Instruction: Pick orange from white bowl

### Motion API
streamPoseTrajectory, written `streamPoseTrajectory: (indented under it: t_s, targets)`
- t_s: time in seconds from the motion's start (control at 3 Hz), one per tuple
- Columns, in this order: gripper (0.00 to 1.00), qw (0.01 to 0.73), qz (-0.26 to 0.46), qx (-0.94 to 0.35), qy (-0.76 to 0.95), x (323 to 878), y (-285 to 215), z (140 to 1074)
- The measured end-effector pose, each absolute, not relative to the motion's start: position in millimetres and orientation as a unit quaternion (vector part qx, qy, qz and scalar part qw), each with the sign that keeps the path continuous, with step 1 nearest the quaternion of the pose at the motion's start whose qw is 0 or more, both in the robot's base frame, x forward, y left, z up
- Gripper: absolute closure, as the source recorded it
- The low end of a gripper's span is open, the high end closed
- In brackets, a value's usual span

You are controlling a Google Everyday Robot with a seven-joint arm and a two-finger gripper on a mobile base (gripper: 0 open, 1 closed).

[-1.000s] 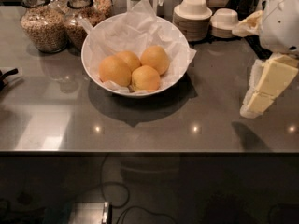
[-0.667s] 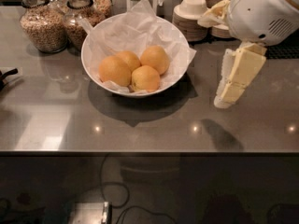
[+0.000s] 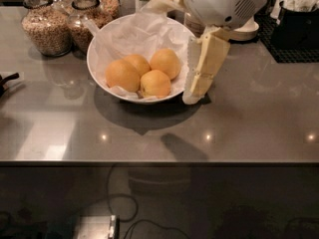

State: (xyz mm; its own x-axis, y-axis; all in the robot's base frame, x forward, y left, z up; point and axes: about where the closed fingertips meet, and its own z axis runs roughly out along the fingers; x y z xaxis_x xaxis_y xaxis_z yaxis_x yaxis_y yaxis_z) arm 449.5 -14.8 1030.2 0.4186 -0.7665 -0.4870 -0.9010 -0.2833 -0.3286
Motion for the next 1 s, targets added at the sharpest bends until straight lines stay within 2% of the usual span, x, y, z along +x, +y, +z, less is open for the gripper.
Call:
streamPoseTrajectory:
  t_s: [0.33, 1.0]
  targets:
    - [0.00, 0.289, 0.151, -0.805, 0.495, 451, 18, 1026]
    - [0.00, 0.291, 0.175, -0.789, 0.512, 511, 75, 992]
